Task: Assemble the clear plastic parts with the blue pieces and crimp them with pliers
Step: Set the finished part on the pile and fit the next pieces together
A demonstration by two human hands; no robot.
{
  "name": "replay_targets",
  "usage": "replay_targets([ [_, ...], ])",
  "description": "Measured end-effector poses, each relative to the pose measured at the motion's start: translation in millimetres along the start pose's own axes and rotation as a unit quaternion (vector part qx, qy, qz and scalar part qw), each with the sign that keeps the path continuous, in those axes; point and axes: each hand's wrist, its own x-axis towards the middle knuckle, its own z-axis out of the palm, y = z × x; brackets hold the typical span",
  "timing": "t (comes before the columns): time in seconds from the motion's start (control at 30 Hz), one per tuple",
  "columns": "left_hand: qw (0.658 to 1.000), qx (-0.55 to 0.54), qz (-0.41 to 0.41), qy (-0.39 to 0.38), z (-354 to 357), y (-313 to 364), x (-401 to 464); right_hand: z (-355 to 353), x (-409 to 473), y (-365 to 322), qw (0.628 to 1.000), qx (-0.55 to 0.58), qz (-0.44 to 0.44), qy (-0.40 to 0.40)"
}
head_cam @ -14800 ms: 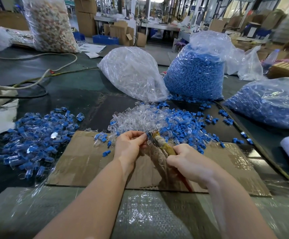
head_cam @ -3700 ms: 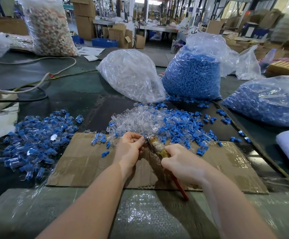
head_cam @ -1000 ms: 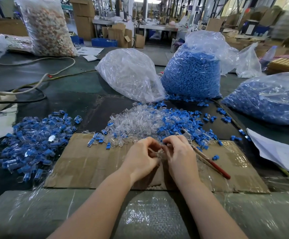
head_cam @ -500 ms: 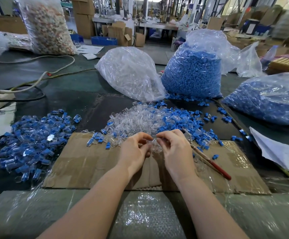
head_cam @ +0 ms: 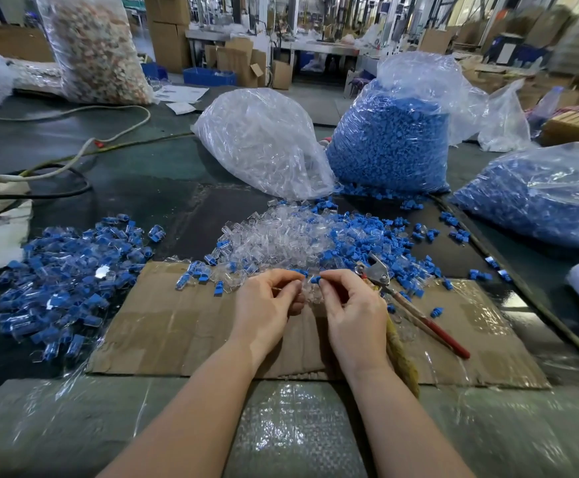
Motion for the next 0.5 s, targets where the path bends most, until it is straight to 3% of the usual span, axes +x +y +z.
replay_targets([
  [0.2,0.999,-0.033,0.002,-0.001,-1.8,1.9,-3.1,1.6,-1.6,2.7,0.999,0.028,0.024,-0.015],
  [0.5,0.998,-0.039,0.013,-0.037,-4.4,2.2,-6.7,3.2,-3.1,-1.5,0.998,-0.053,0.008,-0.034],
])
